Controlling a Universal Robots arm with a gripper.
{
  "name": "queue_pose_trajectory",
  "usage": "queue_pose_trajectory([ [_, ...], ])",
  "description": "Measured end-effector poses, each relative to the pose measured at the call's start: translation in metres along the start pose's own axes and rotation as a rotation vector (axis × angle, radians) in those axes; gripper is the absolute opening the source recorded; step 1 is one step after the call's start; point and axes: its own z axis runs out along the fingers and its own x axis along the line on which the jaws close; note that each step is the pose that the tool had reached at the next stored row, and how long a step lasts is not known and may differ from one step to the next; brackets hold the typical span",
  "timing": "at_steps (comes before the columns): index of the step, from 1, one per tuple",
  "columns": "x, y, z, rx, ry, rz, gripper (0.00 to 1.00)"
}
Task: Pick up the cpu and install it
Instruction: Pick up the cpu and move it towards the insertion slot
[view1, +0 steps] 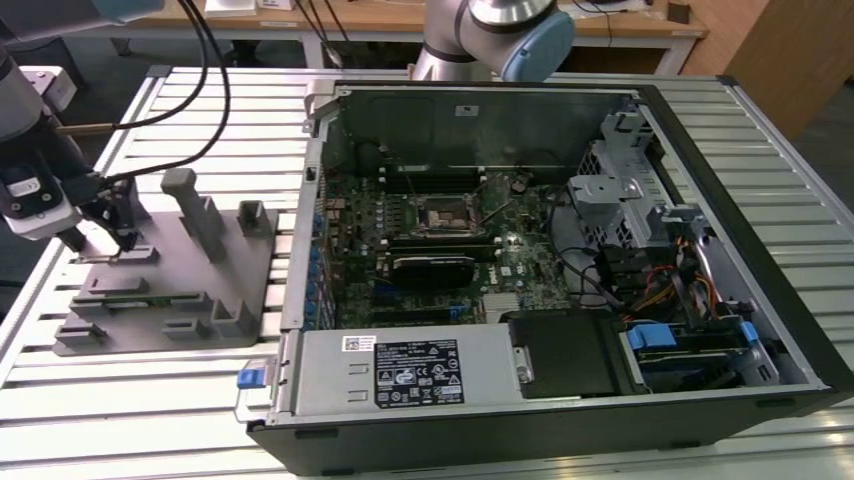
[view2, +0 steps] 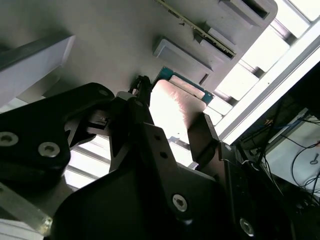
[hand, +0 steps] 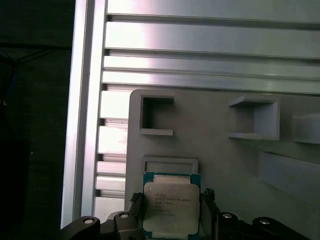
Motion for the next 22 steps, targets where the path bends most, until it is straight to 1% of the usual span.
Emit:
queue_pose_trajectory([
  [22, 0.0005, 0.0029, -0.0272, 0.0, 0.0, 0.0, 0.54],
])
